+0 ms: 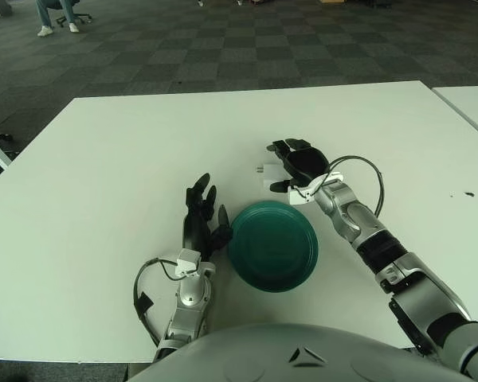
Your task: Put the charger into the plate.
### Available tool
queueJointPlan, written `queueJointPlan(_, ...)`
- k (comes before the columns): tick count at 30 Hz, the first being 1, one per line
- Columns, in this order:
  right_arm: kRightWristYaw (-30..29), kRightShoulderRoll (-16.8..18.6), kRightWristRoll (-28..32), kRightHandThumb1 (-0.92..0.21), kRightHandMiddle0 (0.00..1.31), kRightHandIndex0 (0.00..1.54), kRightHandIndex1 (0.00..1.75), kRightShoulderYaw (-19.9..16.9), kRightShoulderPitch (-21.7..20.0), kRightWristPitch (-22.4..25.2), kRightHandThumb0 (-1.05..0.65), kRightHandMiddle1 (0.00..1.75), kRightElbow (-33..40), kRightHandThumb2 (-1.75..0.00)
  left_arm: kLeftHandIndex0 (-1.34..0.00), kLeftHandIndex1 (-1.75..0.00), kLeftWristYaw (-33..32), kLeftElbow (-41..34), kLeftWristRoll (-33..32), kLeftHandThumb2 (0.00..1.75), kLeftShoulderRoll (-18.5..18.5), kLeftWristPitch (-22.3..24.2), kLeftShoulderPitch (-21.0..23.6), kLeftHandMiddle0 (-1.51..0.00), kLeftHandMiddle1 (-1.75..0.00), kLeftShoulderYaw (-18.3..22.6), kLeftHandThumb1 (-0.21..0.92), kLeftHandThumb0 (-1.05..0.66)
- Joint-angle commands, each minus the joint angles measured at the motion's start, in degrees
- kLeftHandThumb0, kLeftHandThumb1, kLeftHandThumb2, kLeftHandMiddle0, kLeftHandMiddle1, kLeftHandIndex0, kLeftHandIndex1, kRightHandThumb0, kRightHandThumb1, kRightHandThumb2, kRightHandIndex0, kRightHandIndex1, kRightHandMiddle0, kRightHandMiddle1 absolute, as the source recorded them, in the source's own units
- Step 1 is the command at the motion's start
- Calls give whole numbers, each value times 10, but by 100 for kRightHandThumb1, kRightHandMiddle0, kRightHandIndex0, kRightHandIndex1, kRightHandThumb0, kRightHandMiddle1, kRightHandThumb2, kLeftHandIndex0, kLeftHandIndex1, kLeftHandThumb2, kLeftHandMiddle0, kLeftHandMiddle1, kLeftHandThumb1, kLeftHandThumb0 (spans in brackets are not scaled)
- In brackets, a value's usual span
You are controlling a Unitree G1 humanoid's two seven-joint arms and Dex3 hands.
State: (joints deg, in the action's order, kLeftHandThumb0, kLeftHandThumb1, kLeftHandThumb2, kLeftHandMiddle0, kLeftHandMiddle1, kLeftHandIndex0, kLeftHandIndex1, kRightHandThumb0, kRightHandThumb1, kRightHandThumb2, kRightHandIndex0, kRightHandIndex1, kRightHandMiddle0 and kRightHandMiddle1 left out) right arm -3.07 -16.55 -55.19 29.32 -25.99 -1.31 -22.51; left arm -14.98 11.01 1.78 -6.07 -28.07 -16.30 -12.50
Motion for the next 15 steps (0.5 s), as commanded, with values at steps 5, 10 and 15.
queueJointPlan(5, 18, 2, 6, -92, 0, 26, 1, 12, -38, -6, -70, 60, -26, -55, 0, -77, -22, 97, 22, 93, -31, 7, -32, -36, 0, -3, 92, -85)
queueJointPlan(10, 23, 6, 7, -92, 0, 27, 1, 18, -52, -9, -70, 60, -41, -55, 0, -75, -35, 98, 31, 93, -30, 3, -31, -36, 0, -8, 92, -86)
queueJointPlan(15, 22, 11, 5, -92, 0, 28, 1, 26, -64, -12, -70, 57, -64, -54, 0, -72, -51, 97, 44, 94, -29, 0, -28, -34, 0, -14, 92, -90)
